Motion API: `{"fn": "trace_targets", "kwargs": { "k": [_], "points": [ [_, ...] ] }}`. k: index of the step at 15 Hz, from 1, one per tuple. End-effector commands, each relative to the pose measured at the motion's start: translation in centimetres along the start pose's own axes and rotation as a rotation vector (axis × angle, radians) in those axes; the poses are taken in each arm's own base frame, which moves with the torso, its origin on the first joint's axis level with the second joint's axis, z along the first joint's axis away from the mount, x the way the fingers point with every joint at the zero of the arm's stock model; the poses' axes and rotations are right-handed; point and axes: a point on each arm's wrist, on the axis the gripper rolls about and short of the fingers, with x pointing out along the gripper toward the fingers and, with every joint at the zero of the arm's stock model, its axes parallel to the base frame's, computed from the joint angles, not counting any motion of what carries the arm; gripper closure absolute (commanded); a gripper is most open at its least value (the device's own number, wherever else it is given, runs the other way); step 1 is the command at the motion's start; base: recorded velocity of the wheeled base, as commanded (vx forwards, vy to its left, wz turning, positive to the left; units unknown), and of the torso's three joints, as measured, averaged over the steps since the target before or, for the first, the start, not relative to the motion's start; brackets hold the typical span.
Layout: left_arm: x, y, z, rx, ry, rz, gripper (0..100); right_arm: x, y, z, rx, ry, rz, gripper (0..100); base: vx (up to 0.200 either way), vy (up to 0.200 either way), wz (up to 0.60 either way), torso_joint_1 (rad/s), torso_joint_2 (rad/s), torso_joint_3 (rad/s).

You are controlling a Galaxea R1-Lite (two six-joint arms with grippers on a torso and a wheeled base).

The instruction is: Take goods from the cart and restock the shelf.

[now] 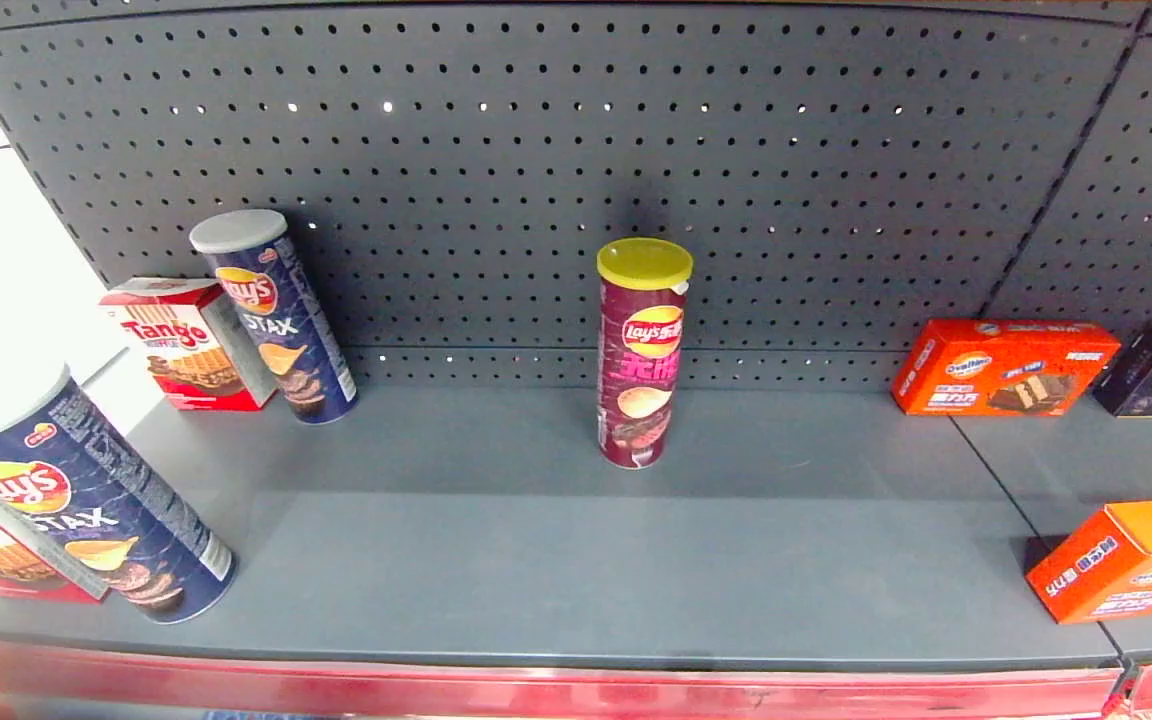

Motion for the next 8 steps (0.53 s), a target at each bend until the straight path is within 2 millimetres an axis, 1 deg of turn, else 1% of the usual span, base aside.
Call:
{"fn": "trace_targets", "kwargs": {
  "k": [1,8],
  "points": [
    [0.01,0.0,0.01,0.0,0.001,0.0,0,0.01,0.0,0.01,-0.001,0.001,0.001,0,0.0,0.0,0.6,0.002,0.0,0.002],
    [0.01,0.0,0.01,0.0,0.001,0.0,0,0.01,0.0,0.01,-0.001,0.001,0.001,0,0.0,0.0,0.6,0.003,0.0,0.0]
  ]
}}
